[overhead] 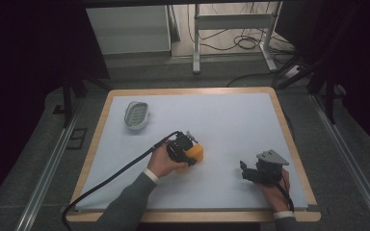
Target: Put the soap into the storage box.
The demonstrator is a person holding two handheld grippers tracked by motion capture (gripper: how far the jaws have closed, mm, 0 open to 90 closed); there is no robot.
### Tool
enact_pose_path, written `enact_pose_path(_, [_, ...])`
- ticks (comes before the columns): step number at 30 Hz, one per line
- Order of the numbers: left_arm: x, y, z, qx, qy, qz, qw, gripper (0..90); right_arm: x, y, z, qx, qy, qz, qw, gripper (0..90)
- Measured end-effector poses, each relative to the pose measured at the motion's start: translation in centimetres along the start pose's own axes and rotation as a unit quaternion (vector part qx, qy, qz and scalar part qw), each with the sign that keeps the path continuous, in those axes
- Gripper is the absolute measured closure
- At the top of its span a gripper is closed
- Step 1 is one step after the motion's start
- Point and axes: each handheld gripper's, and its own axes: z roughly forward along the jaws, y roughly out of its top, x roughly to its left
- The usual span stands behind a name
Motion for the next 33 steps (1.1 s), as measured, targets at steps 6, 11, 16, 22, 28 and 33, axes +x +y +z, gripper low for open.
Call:
enact_pose_path(6, [0.2,0.0,-1.6,-0.013,0.006,0.004,0.9999,61.3,0.0,0.0,0.0,-0.001,0.0,0.0,1.0,7.0])
enact_pose_path(11, [0.5,-0.1,-3.0,-0.024,0.01,0.003,0.9997,61.3,0.0,0.0,0.0,-0.001,-0.002,-0.002,1.0,7.0])
enact_pose_path(16, [0.3,-0.2,-4.2,-0.048,0.03,0.005,0.9984,61.3,0.0,0.0,0.0,-0.001,-0.003,-0.003,1.0,7.0])
enact_pose_path(22, [0.3,-0.3,-5.7,-0.067,0.024,0.006,0.9974,61.3,0.1,0.0,0.0,-0.001,-0.003,-0.004,1.0,7.0])
enact_pose_path(28, [0.9,-0.5,-6.3,-0.063,0.026,0.004,0.9977,61.3,0.2,0.0,0.0,0.0,-0.004,-0.005,1.0,7.0])
enact_pose_path(33, [0.9,-0.7,-6.7,-0.08,0.038,0.001,0.9961,61.3,0.2,0.0,0.0,-0.001,-0.005,-0.006,1.0,7.0])
